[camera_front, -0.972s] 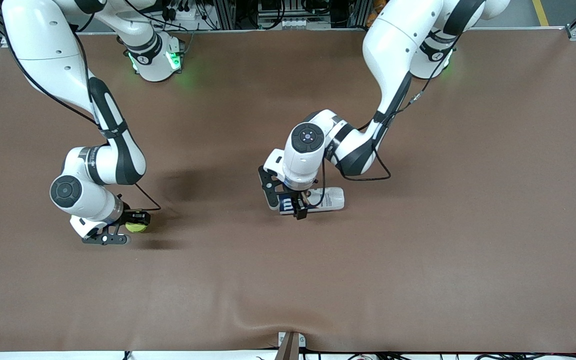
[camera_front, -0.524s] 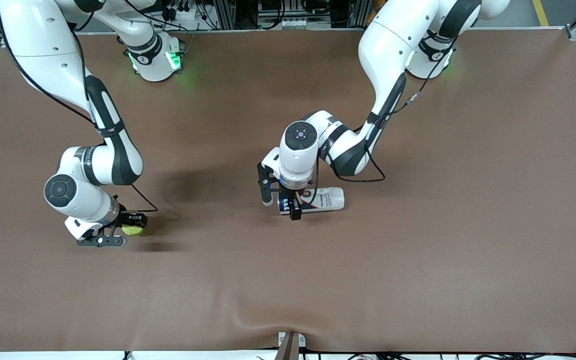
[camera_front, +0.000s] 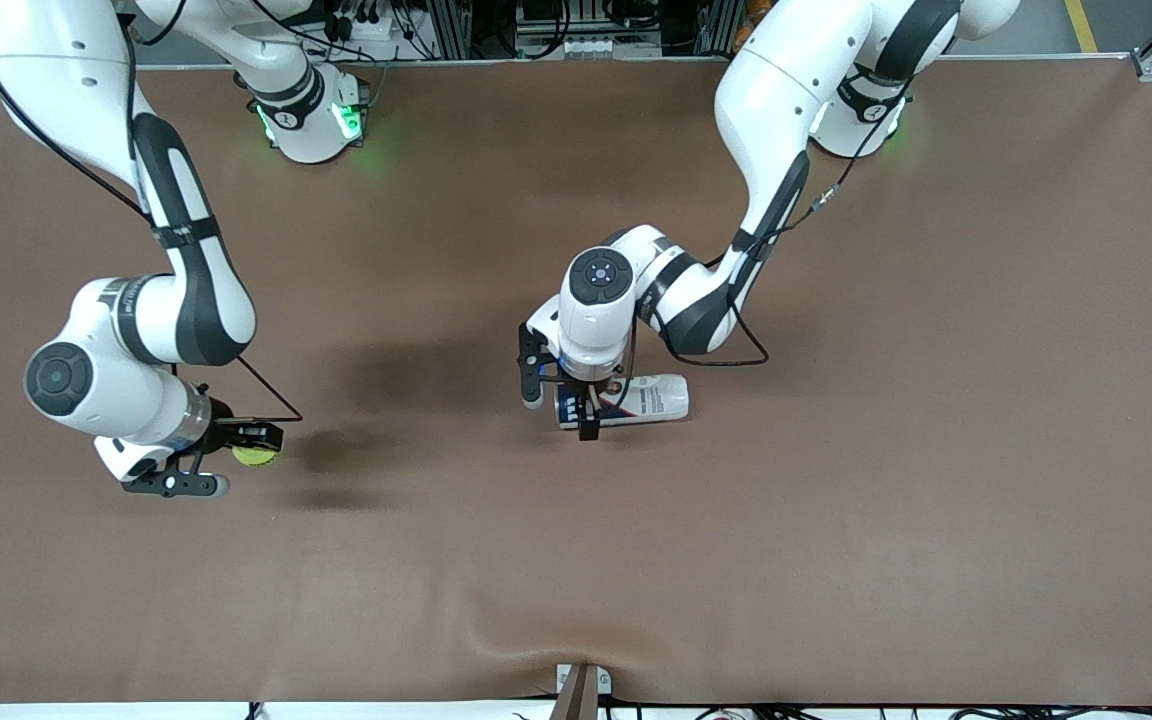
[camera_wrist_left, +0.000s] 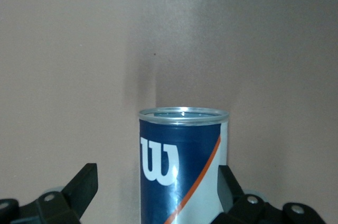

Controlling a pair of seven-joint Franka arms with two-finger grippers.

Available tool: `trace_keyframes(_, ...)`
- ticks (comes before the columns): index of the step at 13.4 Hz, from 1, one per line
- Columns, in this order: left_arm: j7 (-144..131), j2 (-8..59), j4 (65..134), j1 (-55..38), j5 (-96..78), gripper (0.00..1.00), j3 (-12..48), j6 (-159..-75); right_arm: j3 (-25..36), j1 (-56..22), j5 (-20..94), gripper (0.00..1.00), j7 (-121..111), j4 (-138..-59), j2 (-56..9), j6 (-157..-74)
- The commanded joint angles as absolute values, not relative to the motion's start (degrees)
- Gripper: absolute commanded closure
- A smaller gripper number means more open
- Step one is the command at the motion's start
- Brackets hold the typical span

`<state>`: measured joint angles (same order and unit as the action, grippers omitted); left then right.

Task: Insert tennis ball vertically with right arm
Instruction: 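Lift the ball with the right gripper while the left gripper stands the can upright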

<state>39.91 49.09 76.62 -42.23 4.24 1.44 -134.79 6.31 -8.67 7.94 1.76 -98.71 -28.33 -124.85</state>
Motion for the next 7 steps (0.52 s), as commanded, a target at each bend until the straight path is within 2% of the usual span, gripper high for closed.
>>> trace_keyframes(1,40.43,51.15,75.32,-42.45,4.57,0.0,1.58,-135.09,6.24,-8.96,10.62,1.0,2.63,-95.9,-27.42,-119.99)
trace_keyframes(7,40.52,52.56,75.15,-42.71,3.43,0.0,1.67,-135.79,5.63,-9.93,14.06,1.0,6.76,-90.01,-26.11,-110.67)
